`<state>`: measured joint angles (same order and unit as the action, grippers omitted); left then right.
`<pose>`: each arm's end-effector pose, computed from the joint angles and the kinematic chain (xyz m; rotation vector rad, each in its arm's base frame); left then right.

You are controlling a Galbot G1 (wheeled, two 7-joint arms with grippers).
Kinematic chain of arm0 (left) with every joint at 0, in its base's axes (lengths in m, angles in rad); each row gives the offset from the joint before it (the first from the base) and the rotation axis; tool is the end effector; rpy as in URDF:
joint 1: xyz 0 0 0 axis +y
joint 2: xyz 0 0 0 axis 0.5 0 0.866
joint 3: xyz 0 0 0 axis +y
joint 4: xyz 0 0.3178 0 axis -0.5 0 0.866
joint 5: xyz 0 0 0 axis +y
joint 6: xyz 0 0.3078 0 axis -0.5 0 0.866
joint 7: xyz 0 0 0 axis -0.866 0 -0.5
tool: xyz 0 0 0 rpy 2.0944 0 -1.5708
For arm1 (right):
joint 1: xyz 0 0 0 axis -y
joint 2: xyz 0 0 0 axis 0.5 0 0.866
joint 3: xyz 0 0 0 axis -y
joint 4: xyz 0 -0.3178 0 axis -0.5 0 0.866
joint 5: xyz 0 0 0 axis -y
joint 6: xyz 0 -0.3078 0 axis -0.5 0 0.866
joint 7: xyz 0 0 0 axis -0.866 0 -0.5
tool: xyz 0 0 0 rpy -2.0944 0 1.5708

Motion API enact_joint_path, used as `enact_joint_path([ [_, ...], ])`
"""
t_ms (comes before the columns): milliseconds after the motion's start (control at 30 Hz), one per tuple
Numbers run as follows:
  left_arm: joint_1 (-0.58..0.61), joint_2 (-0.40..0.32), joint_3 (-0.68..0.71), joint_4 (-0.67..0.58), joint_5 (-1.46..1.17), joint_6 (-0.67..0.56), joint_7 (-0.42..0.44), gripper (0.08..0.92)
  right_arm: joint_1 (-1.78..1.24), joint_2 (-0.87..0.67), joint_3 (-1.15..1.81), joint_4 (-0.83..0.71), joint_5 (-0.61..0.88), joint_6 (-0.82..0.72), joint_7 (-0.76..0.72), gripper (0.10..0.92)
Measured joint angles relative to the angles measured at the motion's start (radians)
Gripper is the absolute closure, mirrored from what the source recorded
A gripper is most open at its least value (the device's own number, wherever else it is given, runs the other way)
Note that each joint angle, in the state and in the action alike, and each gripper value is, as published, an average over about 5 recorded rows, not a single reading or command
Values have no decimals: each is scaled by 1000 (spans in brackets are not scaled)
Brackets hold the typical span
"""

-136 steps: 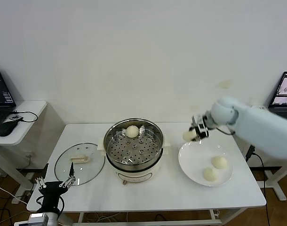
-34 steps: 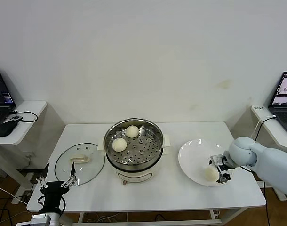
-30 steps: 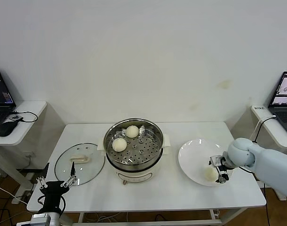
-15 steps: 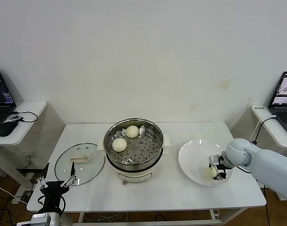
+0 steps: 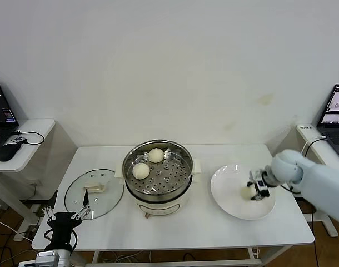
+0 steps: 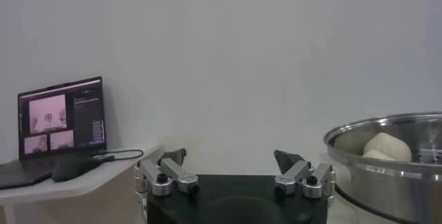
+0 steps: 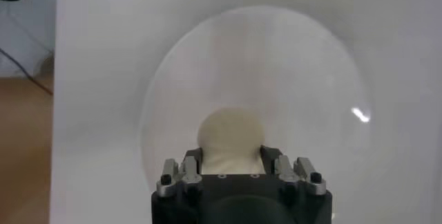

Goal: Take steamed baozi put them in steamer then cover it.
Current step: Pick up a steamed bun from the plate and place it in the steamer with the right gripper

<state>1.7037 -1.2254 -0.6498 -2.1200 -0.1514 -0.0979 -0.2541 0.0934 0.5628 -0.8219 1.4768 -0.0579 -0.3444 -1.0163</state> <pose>0.1229 0.0843 -0.2672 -0.2446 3.0850 0.3056 0.4263 -0.1338 -0.1203 1.1626 -1.5048 1.4704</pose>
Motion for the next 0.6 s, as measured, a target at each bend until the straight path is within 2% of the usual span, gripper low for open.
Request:
enact_joint_path([
  [333,6,-3,-6,-10,0,0,0,177,300,144,-123,6,145,-12,21,465],
  [600,18,-9,-20,-16,0,-5,-1,177,417,311,-241,48,235,30,64,465],
])
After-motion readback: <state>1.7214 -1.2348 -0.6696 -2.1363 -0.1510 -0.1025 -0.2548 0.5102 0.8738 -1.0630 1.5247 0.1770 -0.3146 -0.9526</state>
